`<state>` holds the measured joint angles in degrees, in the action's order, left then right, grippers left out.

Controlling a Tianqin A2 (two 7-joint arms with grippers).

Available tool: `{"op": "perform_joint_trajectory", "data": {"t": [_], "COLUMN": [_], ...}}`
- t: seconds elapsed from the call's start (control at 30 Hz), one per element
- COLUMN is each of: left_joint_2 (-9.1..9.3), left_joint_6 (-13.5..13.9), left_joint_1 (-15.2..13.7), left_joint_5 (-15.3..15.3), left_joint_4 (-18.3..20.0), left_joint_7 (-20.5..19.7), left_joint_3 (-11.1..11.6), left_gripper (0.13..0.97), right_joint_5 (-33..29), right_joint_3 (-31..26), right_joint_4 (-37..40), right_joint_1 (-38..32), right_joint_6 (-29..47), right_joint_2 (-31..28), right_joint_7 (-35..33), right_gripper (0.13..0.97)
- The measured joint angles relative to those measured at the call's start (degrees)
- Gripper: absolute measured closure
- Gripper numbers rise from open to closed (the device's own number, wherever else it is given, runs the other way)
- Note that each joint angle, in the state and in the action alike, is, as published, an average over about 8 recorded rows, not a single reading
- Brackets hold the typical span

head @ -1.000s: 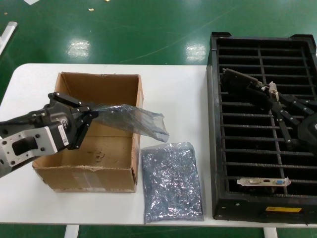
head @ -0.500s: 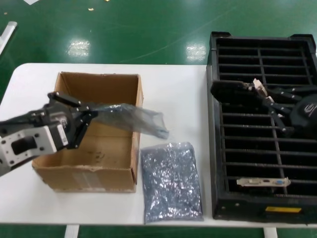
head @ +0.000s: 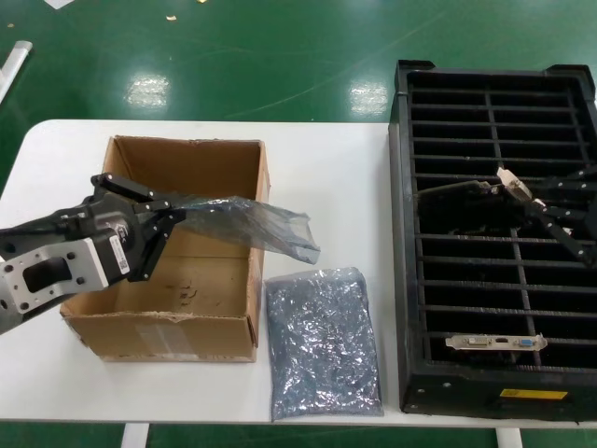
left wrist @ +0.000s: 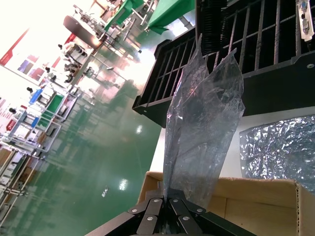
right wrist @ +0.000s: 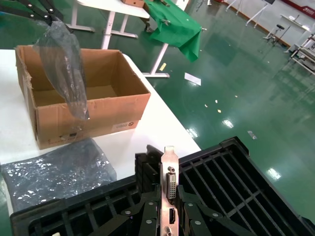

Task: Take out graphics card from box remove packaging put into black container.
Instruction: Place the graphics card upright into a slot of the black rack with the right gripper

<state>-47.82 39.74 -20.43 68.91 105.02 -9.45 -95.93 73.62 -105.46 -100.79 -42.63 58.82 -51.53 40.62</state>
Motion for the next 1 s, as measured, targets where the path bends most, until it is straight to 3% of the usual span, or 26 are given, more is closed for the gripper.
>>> {"op": "perform_joint_trajectory", "data": {"t": [0.57, 1.0], "left_joint_2": [0.00, 0.00], "left_joint_6": [0.00, 0.00], "left_joint_1": [0.00, 0.00], "left_joint_5": [0.00, 0.00], "left_joint_4": [0.00, 0.00], "left_joint_7": [0.00, 0.00], "left_joint_3": [0.00, 0.00], "left_gripper": [0.959, 0.959], "right_joint_5": [0.01, 1.21], "right_joint_3": [-1.40, -9.22], "right_joint_4": [0.42, 5.69], "right_joint_1": [-2.21, -14.50], "right_joint_6": [2.79, 19.40], "right_joint_2": [-0.66, 0.32], "right_joint_7": [-1.64, -7.05], "right_gripper": [0.908, 0.908]}}
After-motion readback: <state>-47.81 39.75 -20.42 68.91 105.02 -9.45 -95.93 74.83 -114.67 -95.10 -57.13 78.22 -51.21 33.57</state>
